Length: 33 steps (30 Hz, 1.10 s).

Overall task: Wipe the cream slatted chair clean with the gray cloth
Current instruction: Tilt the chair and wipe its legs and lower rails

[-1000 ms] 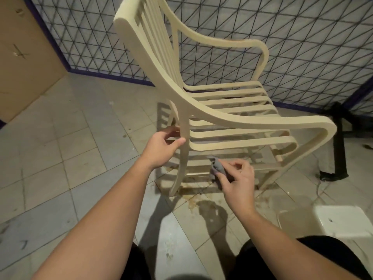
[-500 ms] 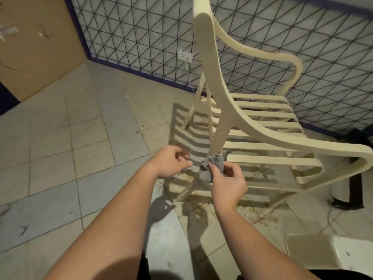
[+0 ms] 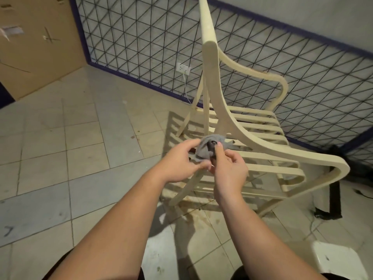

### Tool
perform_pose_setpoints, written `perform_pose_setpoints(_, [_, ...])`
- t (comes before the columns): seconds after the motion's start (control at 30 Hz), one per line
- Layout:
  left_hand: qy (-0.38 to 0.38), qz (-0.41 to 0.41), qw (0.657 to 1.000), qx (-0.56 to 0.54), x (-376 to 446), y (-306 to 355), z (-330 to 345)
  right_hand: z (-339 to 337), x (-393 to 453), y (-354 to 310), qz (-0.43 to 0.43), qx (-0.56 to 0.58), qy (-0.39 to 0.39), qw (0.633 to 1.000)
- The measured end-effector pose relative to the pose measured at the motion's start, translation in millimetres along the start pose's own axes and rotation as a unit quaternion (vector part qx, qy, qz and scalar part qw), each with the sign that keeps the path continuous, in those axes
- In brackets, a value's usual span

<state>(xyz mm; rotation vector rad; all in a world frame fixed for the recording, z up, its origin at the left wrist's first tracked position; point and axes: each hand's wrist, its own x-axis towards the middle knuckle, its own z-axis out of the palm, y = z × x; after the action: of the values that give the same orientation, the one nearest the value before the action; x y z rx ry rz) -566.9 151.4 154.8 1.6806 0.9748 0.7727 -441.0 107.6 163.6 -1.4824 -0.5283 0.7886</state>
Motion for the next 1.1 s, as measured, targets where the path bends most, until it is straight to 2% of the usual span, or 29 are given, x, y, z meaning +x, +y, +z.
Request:
perform_pose_setpoints(0.07, [0.059, -0.005, 0.998, -0.018, 1, 0, -9, 0, -1, -2, -0.052, -0.067, -0.012, 0.996])
perform_pose_setpoints(0.13, [0.07, 0.003, 0.997, -0.014, 2, 2, -19, -7, -1, -5, -0.152, -0.154, -0.01, 0.976])
perform_pose_setpoints(0.23, [0.055, 0.006, 0.997, -0.047, 4, 11, -23, -21, 1, -14, -0.269, -0.177, -0.039, 0.946])
perform_pose_setpoints(0.3, [0.085, -0.011, 0.995, -0.054, 15, 17, -16, -29, 10, -26, -0.337, -0.171, -0.022, 0.926])
perform_pose_setpoints(0.37, [0.135, -0.049, 0.988, -0.065, 30, 25, -3, -33, 29, -40, -0.39, -0.221, -0.008, 0.894])
perform_pose_setpoints(0.43, [0.199, -0.065, 0.975, -0.078, 40, 33, 16, -36, 50, -50, -0.421, -0.316, -0.024, 0.85])
perform_pose_setpoints(0.47, [0.24, -0.066, 0.964, -0.089, 44, 34, 26, -39, 60, -52, -0.419, -0.341, -0.044, 0.84])
perform_pose_setpoints(0.6, [0.383, -0.096, 0.897, -0.2, 39, 41, 45, -49, 77, -58, -0.376, -0.314, -0.133, 0.862])
perform_pose_setpoints(0.67, [0.372, -0.097, 0.899, -0.208, 36, 38, 46, -52, 84, -62, -0.37, -0.302, -0.162, 0.863])
perform_pose_setpoints(0.77, [0.275, -0.068, 0.945, -0.161, 34, 32, 50, -55, 92, -59, -0.351, -0.292, -0.199, 0.867])
perform_pose_setpoints(0.83, [0.237, -0.05, 0.962, -0.126, 36, 28, 50, -56, 94, -53, -0.34, -0.279, -0.203, 0.875])
perform_pose_setpoints(1.0, [0.176, -0.053, 0.982, -0.051, 34, 6, 52, -55, 98, -40, -0.35, -0.264, -0.193, 0.878])
perform_pose_setpoints(1.1, [0.183, -0.079, 0.98, -0.022, 29, -20, 68, -54, 101, -33, -0.39, -0.26, -0.175, 0.866])
